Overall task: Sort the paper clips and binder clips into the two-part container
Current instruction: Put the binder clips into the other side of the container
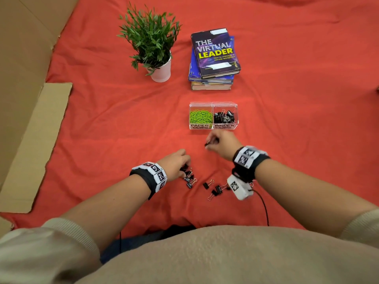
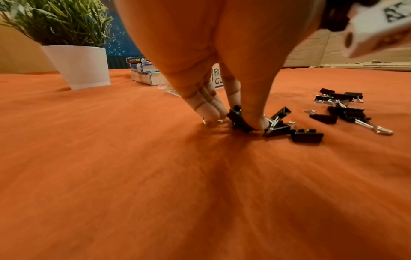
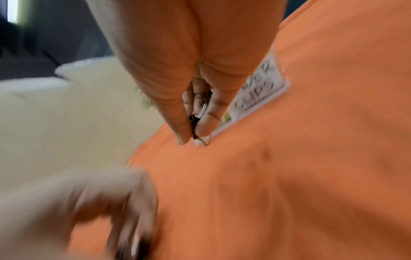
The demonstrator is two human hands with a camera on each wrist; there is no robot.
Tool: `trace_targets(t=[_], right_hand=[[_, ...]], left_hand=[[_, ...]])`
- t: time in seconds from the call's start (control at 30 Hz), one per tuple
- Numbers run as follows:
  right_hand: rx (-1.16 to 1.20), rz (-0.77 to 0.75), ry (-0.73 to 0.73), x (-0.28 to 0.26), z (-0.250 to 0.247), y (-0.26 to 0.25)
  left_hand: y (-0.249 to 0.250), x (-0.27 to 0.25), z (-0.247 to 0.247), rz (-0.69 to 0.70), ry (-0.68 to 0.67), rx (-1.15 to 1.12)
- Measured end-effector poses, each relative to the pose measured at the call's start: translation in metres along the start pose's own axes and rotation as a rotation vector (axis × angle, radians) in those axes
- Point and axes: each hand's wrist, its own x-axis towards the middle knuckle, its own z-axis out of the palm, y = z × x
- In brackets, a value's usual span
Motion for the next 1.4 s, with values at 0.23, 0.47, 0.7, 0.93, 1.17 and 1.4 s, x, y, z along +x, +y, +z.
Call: trace_targets(t=[0.23, 0.47, 0.7, 0.93, 1.17, 1.4], right_hand=[[-0.119, 0.07, 0.33, 0.057, -0.073, 0.003], [-0.319, 0.059, 0.092, 0.069, -0.059, 0.007], [-0.188, -0.007, 0.234, 0.027, -0.084, 0.019], [-0.292, 0.064, -0.164, -0.045, -0.063, 0.053], [-0.534, 0.065, -0.34, -0.094, -0.031, 0.077], [-0.466, 0.081, -0.313, -0.105, -0.021, 0.09]], left_hand=[[0.002, 0.004, -0.005, -0.017, -0.016, -0.01], [0.019, 0.018, -0.038, -0.064, 0.207, -0.259], [0.068, 0.08, -0.092, -0.034, 0.469, -0.392], [0.092, 0.131, -0.104, -0.066, 0.426, -0.107], [0.094, 0.127, -0.091, 0.005, 0.383, -0.029], [0.111, 0.062, -0.033, 0.148, 0.231, 0.02]])
